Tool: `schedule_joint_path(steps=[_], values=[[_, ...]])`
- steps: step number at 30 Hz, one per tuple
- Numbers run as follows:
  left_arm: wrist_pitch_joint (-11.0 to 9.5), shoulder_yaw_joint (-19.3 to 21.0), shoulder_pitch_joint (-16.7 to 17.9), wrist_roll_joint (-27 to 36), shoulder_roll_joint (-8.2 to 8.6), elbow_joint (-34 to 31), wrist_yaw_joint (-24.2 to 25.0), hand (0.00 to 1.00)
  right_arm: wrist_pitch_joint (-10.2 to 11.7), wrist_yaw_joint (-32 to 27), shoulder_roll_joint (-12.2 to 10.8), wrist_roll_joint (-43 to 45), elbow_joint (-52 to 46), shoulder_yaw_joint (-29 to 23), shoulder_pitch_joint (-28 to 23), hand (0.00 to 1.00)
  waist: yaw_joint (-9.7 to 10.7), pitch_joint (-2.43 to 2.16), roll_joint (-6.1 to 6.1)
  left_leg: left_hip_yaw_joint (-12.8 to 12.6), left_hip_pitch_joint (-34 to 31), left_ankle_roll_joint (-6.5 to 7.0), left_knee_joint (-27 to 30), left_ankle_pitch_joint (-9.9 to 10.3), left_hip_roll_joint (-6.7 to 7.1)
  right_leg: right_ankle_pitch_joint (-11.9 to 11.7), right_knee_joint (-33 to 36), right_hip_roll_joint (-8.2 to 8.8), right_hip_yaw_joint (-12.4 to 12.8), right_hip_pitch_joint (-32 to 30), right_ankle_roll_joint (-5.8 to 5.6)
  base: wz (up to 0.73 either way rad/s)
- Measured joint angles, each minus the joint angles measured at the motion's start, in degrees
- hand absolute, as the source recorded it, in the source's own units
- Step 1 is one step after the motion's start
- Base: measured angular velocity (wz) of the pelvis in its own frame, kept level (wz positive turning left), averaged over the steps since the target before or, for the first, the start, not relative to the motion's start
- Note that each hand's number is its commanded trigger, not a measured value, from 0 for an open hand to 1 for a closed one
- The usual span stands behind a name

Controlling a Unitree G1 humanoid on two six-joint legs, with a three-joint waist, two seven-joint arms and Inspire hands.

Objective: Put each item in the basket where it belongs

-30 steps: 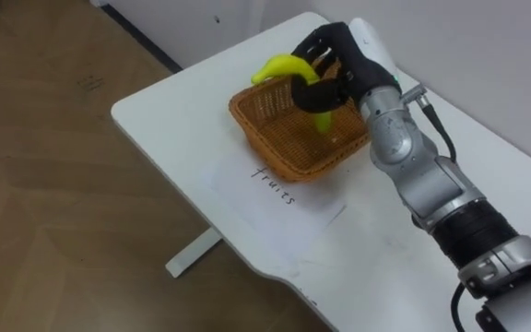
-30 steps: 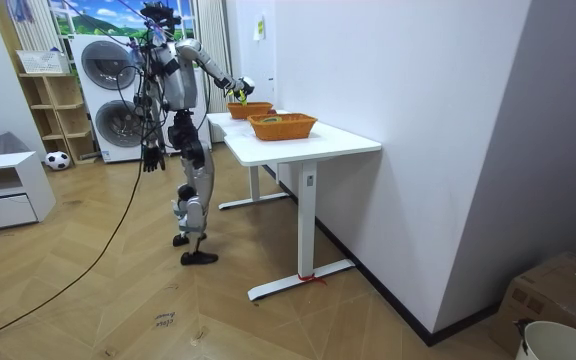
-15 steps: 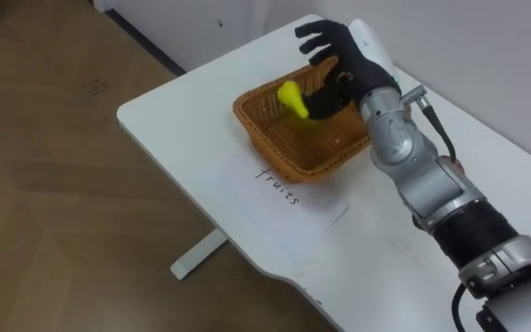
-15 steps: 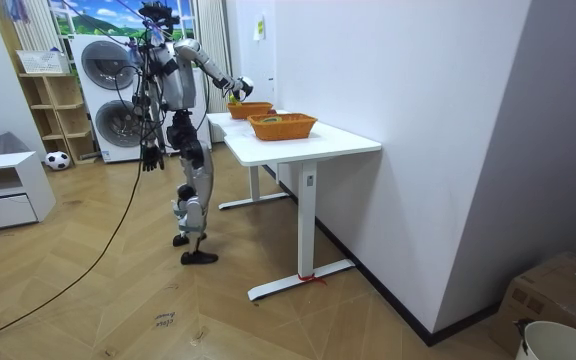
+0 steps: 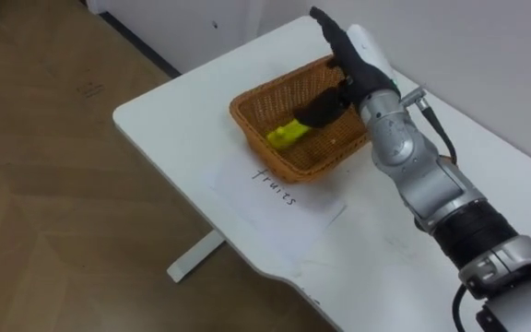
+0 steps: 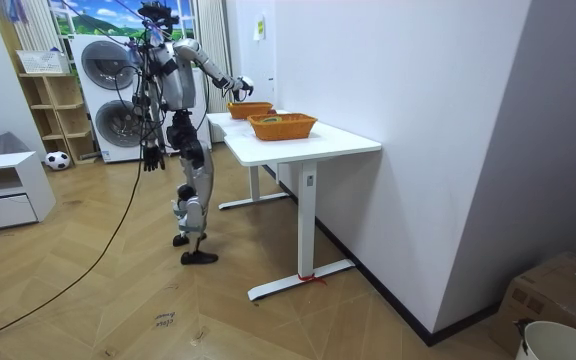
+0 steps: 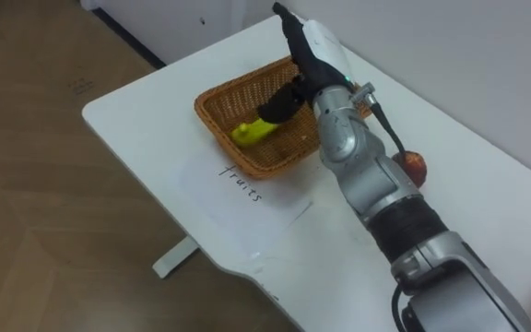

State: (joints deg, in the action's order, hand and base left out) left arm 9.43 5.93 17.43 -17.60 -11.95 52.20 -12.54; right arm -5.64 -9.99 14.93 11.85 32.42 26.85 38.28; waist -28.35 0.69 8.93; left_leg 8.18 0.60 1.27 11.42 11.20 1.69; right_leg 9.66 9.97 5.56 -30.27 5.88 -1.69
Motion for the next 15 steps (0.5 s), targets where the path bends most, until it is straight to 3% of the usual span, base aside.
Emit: schedule_joint_path(steps=[7, 10, 15], values=[[-0.08, 0.06, -0.18, 0.11, -0.33, -0.01, 0.96, 0.00, -0.17, 0.16, 0.13, -0.03, -0.25, -0.13, 0.73, 0.00, 1.56, 0.09, -0.13, -0.18, 0.02, 0.40, -0.03, -0.24, 0.12, 0.00, 0.14, 0.51, 0.38, -0.03, -0.17, 0.00], [-1.05, 0.33, -0.98, 0.08, -0.38, 0.10, 1.04, 0.00, 0.13, 0.11, 1.07, 0.01, -0.85, -0.19, 1.14, 0.00, 1.86, 0.25, -0.36, -0.32, 0.12, 0.43, -0.04, -0.24, 0.09, -0.01, 0.31, 0.59, 0.59, -0.11, -0.20, -0.03], [-2.48, 0.75, -1.59, 0.09, -0.37, 0.78, 0.98, 0.00, 2.38, -0.19, 2.10, 0.15, -3.01, -1.43, 1.14, 0.00, 2.46, 0.49, -0.83, -1.82, 1.08, 0.52, -0.65, -0.30, -0.10, -0.01, 0.62, 0.55, 2.61, -0.29, -0.20, -0.14]])
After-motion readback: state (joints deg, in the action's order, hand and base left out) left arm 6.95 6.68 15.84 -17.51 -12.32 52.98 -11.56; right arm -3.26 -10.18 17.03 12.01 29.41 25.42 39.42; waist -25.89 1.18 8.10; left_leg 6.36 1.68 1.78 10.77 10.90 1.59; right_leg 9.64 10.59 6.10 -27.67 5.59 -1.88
